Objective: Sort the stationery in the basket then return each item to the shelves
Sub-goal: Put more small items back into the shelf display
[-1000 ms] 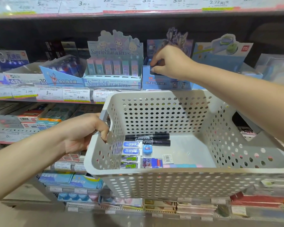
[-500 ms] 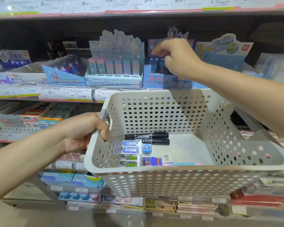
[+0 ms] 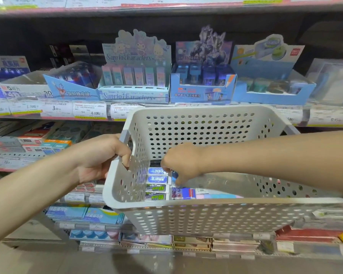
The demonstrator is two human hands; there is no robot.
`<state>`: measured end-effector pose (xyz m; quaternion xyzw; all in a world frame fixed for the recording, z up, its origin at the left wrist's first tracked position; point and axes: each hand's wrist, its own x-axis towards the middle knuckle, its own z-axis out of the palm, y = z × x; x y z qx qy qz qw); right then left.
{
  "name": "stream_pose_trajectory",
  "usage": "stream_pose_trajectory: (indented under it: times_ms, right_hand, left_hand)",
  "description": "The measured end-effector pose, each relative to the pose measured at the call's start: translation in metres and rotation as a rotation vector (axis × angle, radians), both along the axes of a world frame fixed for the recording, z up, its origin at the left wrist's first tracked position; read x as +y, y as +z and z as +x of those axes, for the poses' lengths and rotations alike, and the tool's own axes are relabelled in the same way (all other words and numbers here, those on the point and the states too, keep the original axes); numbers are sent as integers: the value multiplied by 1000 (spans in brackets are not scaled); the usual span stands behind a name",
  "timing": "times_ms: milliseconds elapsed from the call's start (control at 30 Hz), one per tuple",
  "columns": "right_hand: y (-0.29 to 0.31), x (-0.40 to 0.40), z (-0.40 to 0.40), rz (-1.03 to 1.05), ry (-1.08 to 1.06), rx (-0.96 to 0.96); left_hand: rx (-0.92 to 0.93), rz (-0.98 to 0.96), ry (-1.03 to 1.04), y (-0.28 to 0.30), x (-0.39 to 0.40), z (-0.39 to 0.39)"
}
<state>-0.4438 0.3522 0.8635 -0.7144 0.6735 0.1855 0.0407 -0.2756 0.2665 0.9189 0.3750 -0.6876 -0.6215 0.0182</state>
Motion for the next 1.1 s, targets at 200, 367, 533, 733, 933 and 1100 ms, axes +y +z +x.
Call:
stream_pose_trajectory:
  times_ms: [200,367,533,733,933,1100]
  right_hand:
    - [6,0,0,-12,-64,-49]
    - [67,22,2,-180,-134,-300]
    - [140,43,-39,-692,-249,-374]
    - [138,21,-85,-917,-343,-178]
    - [130,-1,-96,-843,-314,-135]
    - [126,-3,-102,-867,-356,-161]
  left_hand:
    - [35,15,-8,-2,-1,0]
    - [38,26,-9,-2,-1,3]
    - [34,32,-15,-3,-3,4]
    - [42,31,-38,-3,-4,1]
    - [52,39,-46,-4,-2,1]
    - [47,54,-33,-7,-6,0]
